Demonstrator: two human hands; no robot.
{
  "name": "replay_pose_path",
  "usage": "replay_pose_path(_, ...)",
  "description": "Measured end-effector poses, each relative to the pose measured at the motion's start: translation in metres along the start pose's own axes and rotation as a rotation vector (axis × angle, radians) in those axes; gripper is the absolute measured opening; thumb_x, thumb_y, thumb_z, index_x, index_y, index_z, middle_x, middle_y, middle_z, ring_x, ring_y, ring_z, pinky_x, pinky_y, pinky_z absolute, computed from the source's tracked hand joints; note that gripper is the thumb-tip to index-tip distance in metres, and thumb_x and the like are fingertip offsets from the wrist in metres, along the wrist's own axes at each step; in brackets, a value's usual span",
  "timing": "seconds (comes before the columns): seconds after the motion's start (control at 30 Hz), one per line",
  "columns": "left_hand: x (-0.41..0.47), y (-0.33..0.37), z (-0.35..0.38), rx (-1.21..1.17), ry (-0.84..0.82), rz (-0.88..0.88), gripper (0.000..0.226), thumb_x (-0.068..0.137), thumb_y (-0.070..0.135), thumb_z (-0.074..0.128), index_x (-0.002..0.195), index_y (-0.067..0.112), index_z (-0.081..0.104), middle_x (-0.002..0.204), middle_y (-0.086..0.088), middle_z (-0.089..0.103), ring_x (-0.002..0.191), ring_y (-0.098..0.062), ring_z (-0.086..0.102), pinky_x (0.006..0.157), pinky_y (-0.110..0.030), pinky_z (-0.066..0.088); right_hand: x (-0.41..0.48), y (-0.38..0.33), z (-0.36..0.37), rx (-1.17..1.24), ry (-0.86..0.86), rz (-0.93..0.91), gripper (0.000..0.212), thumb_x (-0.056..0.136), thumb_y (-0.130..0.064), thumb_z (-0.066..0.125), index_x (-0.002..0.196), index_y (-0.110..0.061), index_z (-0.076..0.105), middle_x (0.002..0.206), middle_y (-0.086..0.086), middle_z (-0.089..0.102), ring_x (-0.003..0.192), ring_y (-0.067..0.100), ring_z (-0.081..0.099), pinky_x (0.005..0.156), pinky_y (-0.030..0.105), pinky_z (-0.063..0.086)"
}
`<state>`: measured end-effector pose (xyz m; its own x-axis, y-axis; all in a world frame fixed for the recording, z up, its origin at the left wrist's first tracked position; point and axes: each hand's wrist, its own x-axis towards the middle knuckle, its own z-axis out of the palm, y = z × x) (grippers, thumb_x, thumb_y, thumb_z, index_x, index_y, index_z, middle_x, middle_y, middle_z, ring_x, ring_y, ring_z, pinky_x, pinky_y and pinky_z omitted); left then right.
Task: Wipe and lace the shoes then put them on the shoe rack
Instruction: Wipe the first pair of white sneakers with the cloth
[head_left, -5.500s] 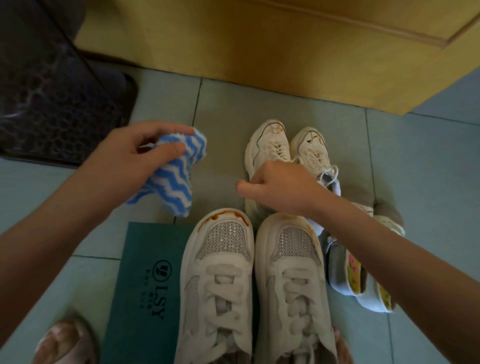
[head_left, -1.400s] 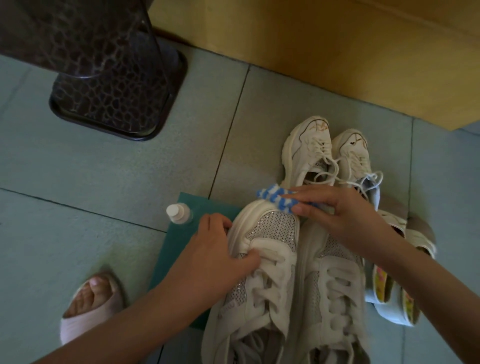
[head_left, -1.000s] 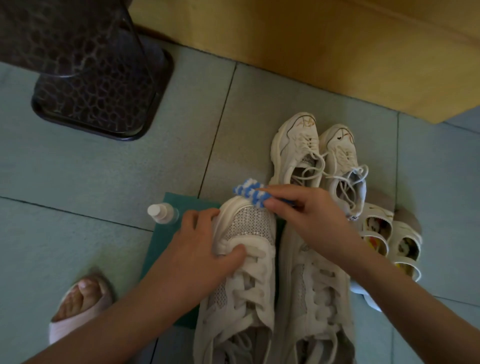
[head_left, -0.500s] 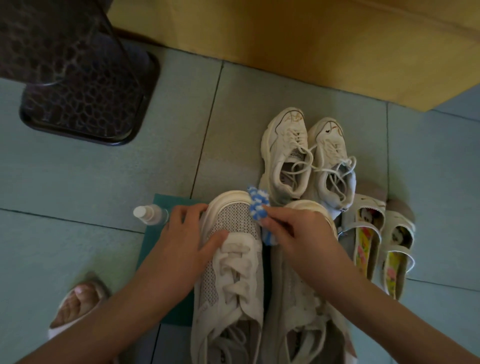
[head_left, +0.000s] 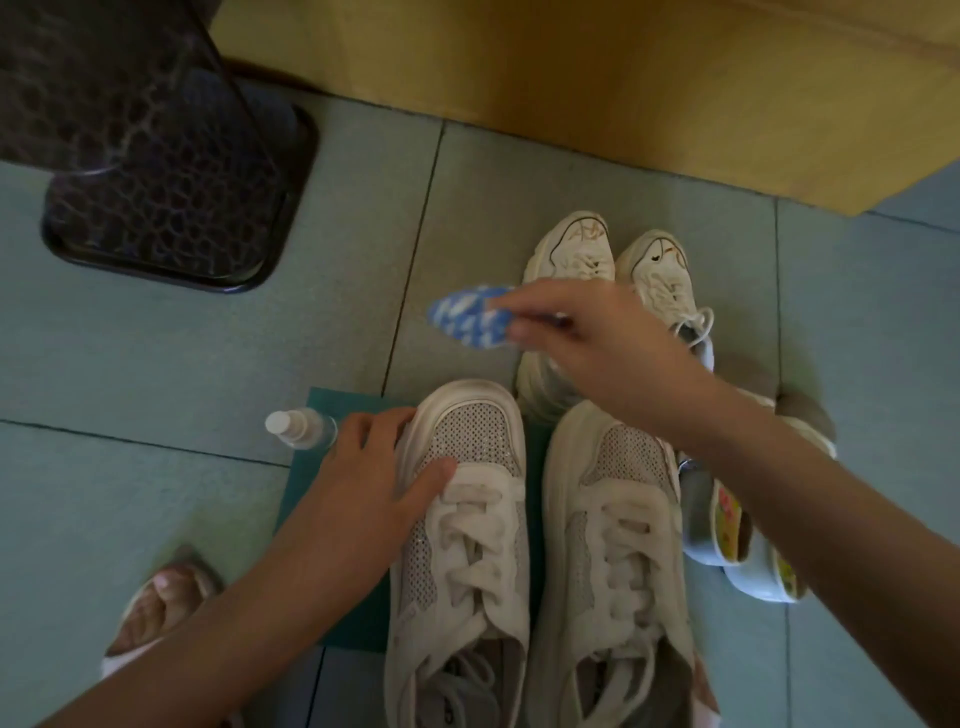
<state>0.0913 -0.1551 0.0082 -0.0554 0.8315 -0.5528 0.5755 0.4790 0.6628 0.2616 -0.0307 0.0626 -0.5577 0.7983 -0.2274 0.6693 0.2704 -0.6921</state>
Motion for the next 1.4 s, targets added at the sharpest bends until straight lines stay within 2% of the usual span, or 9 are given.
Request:
replay_pose_path(0.1, 0.001, 0.001, 0.001, 0.008, 0.002, -0.011, 0.058, 0.084, 0.053, 0.048, 0.135, 0.032, 0.031, 0.126, 0.010, 0.031, 0.114, -0.016, 0.046, 0.090, -0.043, 0.051, 0.014, 0.004, 0.029, -0.104, -0.233, -0.107, 0.026, 0.094, -0.013, 0.052, 0.117, -0.013, 0.065, 0.112, -0.001, 0.065, 0.097, 0.006, 0.056, 0.088, 0.022, 0.043)
replay_pose_path(0.33, 0.003, 0.001, 0.003, 0.013, -0.019, -0.020, 0.050, 0.089, 0.047, 0.046, 0.134, 0.032, 0.031, 0.131, 0.008, 0.030, 0.117, -0.018, 0.045, 0.090, -0.043, 0.050, -0.015, 0.026, 0.020, -0.071, -0.104, -0.039, 0.019, 0.090, -0.003, 0.054, 0.100, -0.005, 0.069, 0.087, 0.004, 0.061, 0.081, 0.016, 0.056, 0.072, 0.018, 0.037)
replay_pose_path(0.5, 0.002, 0.002, 0.005, 0.073, -0.007, 0.003, 0.045, 0.091, 0.046, 0.043, 0.133, 0.033, 0.032, 0.133, 0.005, 0.030, 0.116, -0.016, 0.046, 0.097, -0.038, 0.045, -0.030, 0.028, 0.013, -0.112, -0.168, 0.034, 0.017, 0.090, -0.004, 0.054, 0.096, -0.007, 0.069, 0.086, 0.003, 0.060, 0.072, 0.005, 0.049, 0.068, 0.013, 0.034)
replay_pose_path(0.6, 0.002, -0.001, 0.003, -0.018, -0.031, -0.006, 0.043, 0.089, 0.048, 0.046, 0.129, 0.038, 0.035, 0.124, 0.010, 0.033, 0.113, -0.016, 0.047, 0.091, -0.042, 0.051, -0.031, 0.024, 0.004, -0.116, -0.201, 0.071, 0.020, 0.091, -0.010, 0.055, 0.105, -0.010, 0.069, 0.098, 0.002, 0.065, 0.085, 0.009, 0.056, 0.075, 0.015, 0.040)
replay_pose_path(0.77, 0.003, -0.002, 0.002, -0.058, -0.015, -0.013, 0.043, 0.087, 0.048, 0.049, 0.127, 0.036, 0.040, 0.119, 0.007, 0.038, 0.109, -0.015, 0.049, 0.086, -0.042, 0.053, 0.001, 0.003, 0.021, -0.100, -0.169, -0.095, 0.027, 0.094, -0.016, 0.052, 0.119, -0.015, 0.064, 0.124, -0.003, 0.060, 0.110, 0.010, 0.053, 0.092, 0.018, 0.038)
replay_pose_path(0.87, 0.001, 0.000, 0.003, -0.054, 0.014, -0.021, 0.044, 0.088, 0.045, 0.050, 0.128, 0.030, 0.041, 0.119, 0.006, 0.040, 0.107, -0.014, 0.050, 0.087, -0.041, 0.052, 0.005, 0.004, 0.042, -0.138, -0.314, -0.178, 0.027, 0.094, -0.012, 0.051, 0.117, -0.014, 0.064, 0.118, 0.004, 0.063, 0.108, 0.018, 0.054, 0.094, 0.027, 0.037)
replay_pose_path(1.13, 0.002, -0.006, 0.002, -0.100, 0.004, -0.037, 0.043, 0.083, 0.051, 0.053, 0.120, 0.031, 0.043, 0.117, 0.011, 0.044, 0.104, -0.008, 0.052, 0.085, -0.040, 0.054, -0.021, 0.041, 0.005, -0.134, -0.231, -0.016, 0.022, 0.091, -0.007, 0.053, 0.106, -0.013, 0.069, 0.103, 0.000, 0.067, 0.095, 0.012, 0.060, 0.080, 0.007, 0.037)
replay_pose_path(1.23, 0.002, -0.009, 0.003, -0.174, 0.015, -0.067, 0.044, 0.078, 0.054, 0.056, 0.114, 0.032, 0.043, 0.118, 0.009, 0.048, 0.101, -0.006, 0.054, 0.081, -0.040, 0.055, -0.015, 0.032, 0.014, 0.011, -0.183, -0.046, 0.021, 0.093, -0.010, 0.053, 0.107, -0.013, 0.068, 0.103, -0.001, 0.066, 0.093, 0.004, 0.057, 0.081, 0.014, 0.041)
replay_pose_path(1.4, 0.003, -0.010, 0.005, -0.194, 0.034, -0.062, 0.043, 0.079, 0.054, 0.056, 0.112, 0.030, 0.044, 0.118, 0.007, 0.049, 0.099, -0.006, 0.056, 0.079, -0.040, 0.056, 0.008, 0.010, 0.039, -0.153, -0.238, -0.261, 0.023, 0.092, -0.013, 0.051, 0.108, -0.018, 0.067, 0.111, -0.003, 0.064, 0.104, 0.015, 0.050, 0.089, 0.027, 0.037)
